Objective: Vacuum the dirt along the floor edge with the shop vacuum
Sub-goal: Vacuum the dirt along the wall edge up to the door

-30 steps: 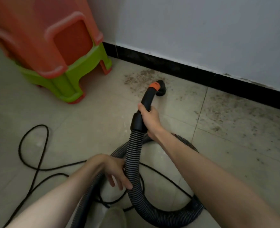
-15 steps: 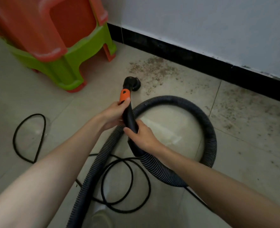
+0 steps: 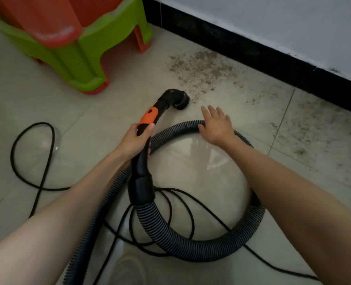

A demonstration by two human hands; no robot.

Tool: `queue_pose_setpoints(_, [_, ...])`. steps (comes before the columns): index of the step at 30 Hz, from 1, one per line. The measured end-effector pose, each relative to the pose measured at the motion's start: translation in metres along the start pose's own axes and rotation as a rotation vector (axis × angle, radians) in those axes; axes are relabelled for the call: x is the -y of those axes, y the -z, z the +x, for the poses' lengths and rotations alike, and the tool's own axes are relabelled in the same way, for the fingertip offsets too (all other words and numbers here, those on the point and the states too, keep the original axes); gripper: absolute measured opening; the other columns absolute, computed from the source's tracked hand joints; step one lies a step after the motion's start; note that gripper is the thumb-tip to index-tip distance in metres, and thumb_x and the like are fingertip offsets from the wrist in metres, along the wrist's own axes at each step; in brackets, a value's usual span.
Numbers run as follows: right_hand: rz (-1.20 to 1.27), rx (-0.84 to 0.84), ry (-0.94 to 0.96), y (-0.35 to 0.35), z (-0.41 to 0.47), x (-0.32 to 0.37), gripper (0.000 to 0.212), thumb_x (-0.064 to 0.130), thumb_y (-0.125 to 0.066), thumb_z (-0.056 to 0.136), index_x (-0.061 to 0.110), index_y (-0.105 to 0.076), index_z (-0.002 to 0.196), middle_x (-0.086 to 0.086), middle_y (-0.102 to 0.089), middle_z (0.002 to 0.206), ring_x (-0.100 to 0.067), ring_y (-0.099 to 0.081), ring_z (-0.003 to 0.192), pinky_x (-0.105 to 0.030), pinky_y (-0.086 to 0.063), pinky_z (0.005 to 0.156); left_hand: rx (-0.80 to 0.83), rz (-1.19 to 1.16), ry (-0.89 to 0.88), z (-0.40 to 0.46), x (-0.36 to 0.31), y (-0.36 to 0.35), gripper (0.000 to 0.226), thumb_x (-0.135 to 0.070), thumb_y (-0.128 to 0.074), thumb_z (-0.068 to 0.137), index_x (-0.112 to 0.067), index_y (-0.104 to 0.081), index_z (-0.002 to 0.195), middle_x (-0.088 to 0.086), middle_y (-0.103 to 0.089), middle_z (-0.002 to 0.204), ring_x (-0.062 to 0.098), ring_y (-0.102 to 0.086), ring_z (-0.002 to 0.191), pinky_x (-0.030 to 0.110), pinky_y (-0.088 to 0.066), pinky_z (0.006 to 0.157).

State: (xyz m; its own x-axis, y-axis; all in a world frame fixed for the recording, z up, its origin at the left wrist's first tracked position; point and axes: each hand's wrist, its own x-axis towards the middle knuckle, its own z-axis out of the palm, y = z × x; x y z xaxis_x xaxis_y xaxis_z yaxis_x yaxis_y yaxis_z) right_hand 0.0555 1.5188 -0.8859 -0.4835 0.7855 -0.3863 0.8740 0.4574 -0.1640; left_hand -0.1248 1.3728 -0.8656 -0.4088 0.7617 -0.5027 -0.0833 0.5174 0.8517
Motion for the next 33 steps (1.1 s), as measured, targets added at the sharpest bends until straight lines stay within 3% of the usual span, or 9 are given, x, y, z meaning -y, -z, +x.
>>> queue_pose_setpoints(2, [-0.037,0.108,-0.008,-0.004,0.015,0.000,0.065,0.040,-0.035,0.102,0.020,-0.002,0.155,-0.005,-0.006,0.163,-0.030,-0.009,0.148,-0.051,-0.011,0.118,0.001,-0.008,0.018,0.001,0.003,0.002,0.033,-0.033,-0.056,0.094,-0.012,-0.040,0.115,0.007,-0.049,0.065,0.014,-0.048,0.042,0.024,-0.044,0.038])
queue_pose_setpoints(4, [-0.060,0.185,0.006,-0.015,0.018,0.001,0.063,0.040,-0.035,0.102,0.021,-0.006,0.155,-0.008,-0.018,0.160,-0.034,-0.022,0.143,-0.053,-0.019,0.115,-0.036,-0.030,0.023,0.004,0.006,0.002,0.030,-0.030,-0.055,0.095,-0.014,-0.042,0.116,0.007,-0.050,0.066,0.015,-0.048,0.043,0.024,-0.044,0.039])
queue_pose_setpoints(7, [-0.135,0.150,0.036,-0.036,0.003,0.003,0.058,0.034,-0.036,0.102,0.021,-0.013,0.154,-0.011,-0.030,0.153,-0.036,-0.030,0.136,-0.055,-0.023,0.112,-0.124,-0.087,0.000,0.011,0.012,0.002,0.022,-0.028,-0.051,0.097,-0.013,-0.044,0.111,0.007,-0.051,0.067,0.016,-0.047,0.045,0.024,-0.044,0.040])
queue_pose_setpoints(11, [-0.146,0.194,0.060,-0.044,-0.020,-0.008,0.057,0.029,-0.034,0.103,0.021,-0.010,0.154,-0.009,-0.028,0.154,-0.034,-0.029,0.137,-0.052,-0.024,0.112,-0.228,-0.136,-0.005,0.019,0.019,-0.006,0.018,-0.026,-0.049,0.098,-0.011,-0.043,0.105,0.006,-0.049,0.067,0.016,-0.045,0.045,0.023,-0.042,0.038])
queue_pose_setpoints(17, [-0.069,0.334,0.094,-0.041,-0.047,-0.024,0.064,0.041,-0.038,0.101,0.022,-0.008,0.155,-0.008,-0.025,0.157,-0.033,-0.031,0.138,-0.045,-0.031,0.112,-0.155,0.094,-0.012,0.046,-0.012,-0.028,0.031,-0.032,-0.047,0.097,-0.009,-0.041,0.117,0.006,-0.049,0.072,0.019,-0.046,0.044,0.028,-0.044,0.047])
queue_pose_setpoints(20, [0.007,0.376,0.105,-0.030,-0.049,-0.022,0.060,0.039,-0.040,0.102,0.016,-0.021,0.153,-0.015,-0.038,0.150,-0.034,-0.042,0.132,-0.038,-0.036,0.108,-0.094,0.223,-0.026,0.055,-0.034,-0.036,0.035,-0.036,-0.047,0.096,-0.012,-0.040,0.120,0.007,-0.050,0.075,0.021,-0.049,0.046,0.030,-0.047,0.053])
queue_pose_setpoints(24, [0.111,0.398,0.118,-0.014,-0.046,-0.020,0.044,0.036,-0.038,0.104,0.013,-0.047,0.139,-0.016,-0.054,0.136,-0.031,-0.050,0.123,-0.032,-0.039,0.098,-0.086,0.312,-0.022,0.053,-0.038,-0.032,0.032,-0.036,-0.047,0.096,-0.012,-0.042,0.115,0.008,-0.051,0.075,0.022,-0.050,0.047,0.028,-0.045,0.049])
queue_pose_setpoints(29, [0.250,0.371,0.058,-0.016,-0.031,-0.029,0.046,0.045,-0.038,0.102,0.020,-0.052,0.138,-0.008,-0.048,0.145,-0.028,-0.044,0.132,-0.034,-0.034,0.109,-0.103,0.268,0.010,0.051,-0.034,-0.025,0.033,-0.035,-0.048,0.097,-0.010,-0.044,0.117,0.008,-0.050,0.073,0.022,-0.048,0.047,0.030,-0.046,0.050])
queue_pose_setpoints(33, [0.291,0.297,-0.010,-0.027,-0.024,-0.033,0.044,0.052,-0.038,0.099,0.031,-0.058,0.132,-0.002,-0.056,0.138,-0.027,-0.049,0.126,-0.047,-0.036,0.108,-0.134,0.254,0.012,0.048,-0.038,-0.031,0.032,-0.034,-0.049,0.096,-0.010,-0.045,0.116,0.008,-0.050,0.073,0.022,-0.046,0.047,0.028,-0.043,0.046])
